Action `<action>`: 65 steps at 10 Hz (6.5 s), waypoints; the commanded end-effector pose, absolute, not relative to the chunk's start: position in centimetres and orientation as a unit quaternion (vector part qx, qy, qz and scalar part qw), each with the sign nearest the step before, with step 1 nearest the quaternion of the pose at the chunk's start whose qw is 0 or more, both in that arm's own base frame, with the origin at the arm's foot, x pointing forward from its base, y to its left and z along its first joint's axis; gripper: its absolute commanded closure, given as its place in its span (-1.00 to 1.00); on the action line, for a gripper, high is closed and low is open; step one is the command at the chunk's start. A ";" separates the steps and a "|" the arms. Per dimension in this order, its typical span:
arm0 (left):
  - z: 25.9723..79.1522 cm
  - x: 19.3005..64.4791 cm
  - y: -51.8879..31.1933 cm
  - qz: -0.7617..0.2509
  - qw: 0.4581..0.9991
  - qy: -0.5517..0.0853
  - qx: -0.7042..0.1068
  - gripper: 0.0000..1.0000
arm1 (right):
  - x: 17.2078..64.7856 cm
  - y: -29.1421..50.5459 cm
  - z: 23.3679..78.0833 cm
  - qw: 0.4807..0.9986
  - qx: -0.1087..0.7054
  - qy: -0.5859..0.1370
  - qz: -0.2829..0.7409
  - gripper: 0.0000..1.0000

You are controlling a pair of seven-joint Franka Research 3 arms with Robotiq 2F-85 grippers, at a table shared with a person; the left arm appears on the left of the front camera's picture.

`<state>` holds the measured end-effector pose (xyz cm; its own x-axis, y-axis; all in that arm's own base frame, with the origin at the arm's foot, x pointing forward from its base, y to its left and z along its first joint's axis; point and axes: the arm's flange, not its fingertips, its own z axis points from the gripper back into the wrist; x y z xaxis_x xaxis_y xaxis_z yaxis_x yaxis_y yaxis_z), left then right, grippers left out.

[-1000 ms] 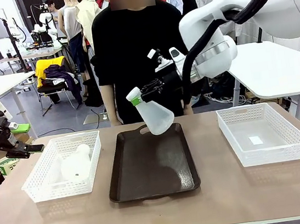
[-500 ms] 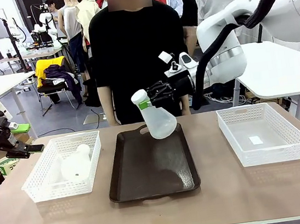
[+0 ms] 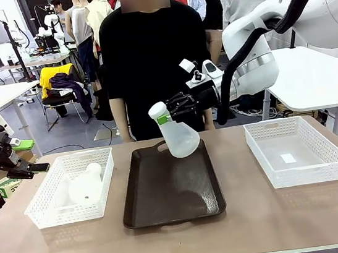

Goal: Prepare the laboratory tools.
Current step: Place the picked Big flask upright in the Handle tray as instructed by the person, then pick up the Big flask that the person points to.

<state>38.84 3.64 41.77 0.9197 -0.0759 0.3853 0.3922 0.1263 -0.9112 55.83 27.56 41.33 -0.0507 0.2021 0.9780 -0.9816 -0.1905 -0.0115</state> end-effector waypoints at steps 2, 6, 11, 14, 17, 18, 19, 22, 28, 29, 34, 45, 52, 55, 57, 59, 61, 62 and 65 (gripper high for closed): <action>42.0 38.8 3.8 -0.161 0.735 -0.128 -0.645 -1.00 | 56.4 27.1 40.1 0.468 0.501 -0.397 0.610 1.00; 42.0 38.8 3.8 -0.161 0.735 -0.128 -0.645 -1.00 | 58.3 27.8 37.1 0.333 0.549 -0.447 0.623 1.00; 42.0 38.8 3.8 -0.161 0.735 -0.128 -0.645 -1.00 | 62.3 28.2 33.9 0.273 0.579 -0.528 0.558 1.00; 42.0 38.8 3.8 -0.161 0.735 -0.128 -0.645 -1.00 | 63.9 29.1 30.9 0.270 0.627 -0.519 0.515 1.00; 42.0 38.8 3.8 -0.161 0.735 -0.128 -0.645 -1.00 | 64.3 30.2 29.0 0.301 0.633 -0.484 0.524 1.00; 42.0 38.8 3.8 -0.161 0.735 -0.128 -0.645 -1.00 | 64.5 30.5 28.8 0.311 0.630 -0.472 0.532 1.00; 42.0 38.8 3.8 -0.161 0.735 -0.128 -0.645 -1.00 | 64.5 31.0 28.8 0.320 0.627 -0.460 0.541 1.00; 42.0 38.8 3.8 -0.161 0.735 -0.128 -0.645 -1.00 | 64.8 31.9 28.8 0.330 0.627 -0.445 0.548 1.00; 42.0 38.8 3.8 -0.161 0.735 -0.128 -0.645 -1.00 | 65.5 32.5 27.7 0.364 0.635 -0.427 0.531 0.89; 42.0 38.8 3.8 -0.161 0.735 -0.128 -0.645 -1.00 | 65.6 32.6 27.5 0.368 0.636 -0.423 0.531 0.55; 42.0 38.8 3.8 -0.161 0.735 -0.128 -0.645 -1.00 | 65.2 32.4 28.0 0.399 0.632 -0.410 0.523 -1.00; 42.0 38.8 3.8 -0.161 0.735 -0.128 -0.645 -1.00 | 65.4 32.0 28.8 0.400 0.621 -0.416 0.531 -1.00; 42.0 38.8 3.8 -0.161 0.735 -0.128 -0.645 -1.00 | 64.8 31.5 30.5 0.433 0.592 -0.404 0.547 -1.00; 42.0 38.8 3.8 -0.161 0.735 -0.128 -0.645 -1.00 | 63.2 29.3 35.2 0.489 0.538 -0.380 0.572 -1.00; 42.0 38.8 3.8 -0.161 0.735 -0.128 -0.645 -1.00 | 62.2 27.2 37.0 0.533 0.508 -0.379 0.560 -1.00; 42.0 38.8 3.8 -0.161 0.735 -0.128 -0.645 -1.00 | 60.4 24.2 38.3 0.593 0.466 -0.383 0.532 -1.00; 42.0 38.8 3.8 -0.161 0.735 -0.128 -0.645 -1.00 | 57.9 21.2 39.1 0.627 0.435 -0.408 0.502 -1.00; 42.0 38.8 3.8 -0.161 0.735 -0.128 -0.645 -1.00 | 56.6 20.1 39.4 0.630 0.423 -0.429 0.490 -1.00; 42.0 38.8 3.8 -0.161 0.735 -0.128 -0.645 -1.00 | 54.7 18.0 39.1 0.627 0.410 -0.472 0.465 -1.00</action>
<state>38.84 3.67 41.76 0.9198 -0.0755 0.3849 0.3918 0.1259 -0.9114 55.62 17.93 40.03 0.1563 0.2210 0.9627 -0.9723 0.2061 0.1106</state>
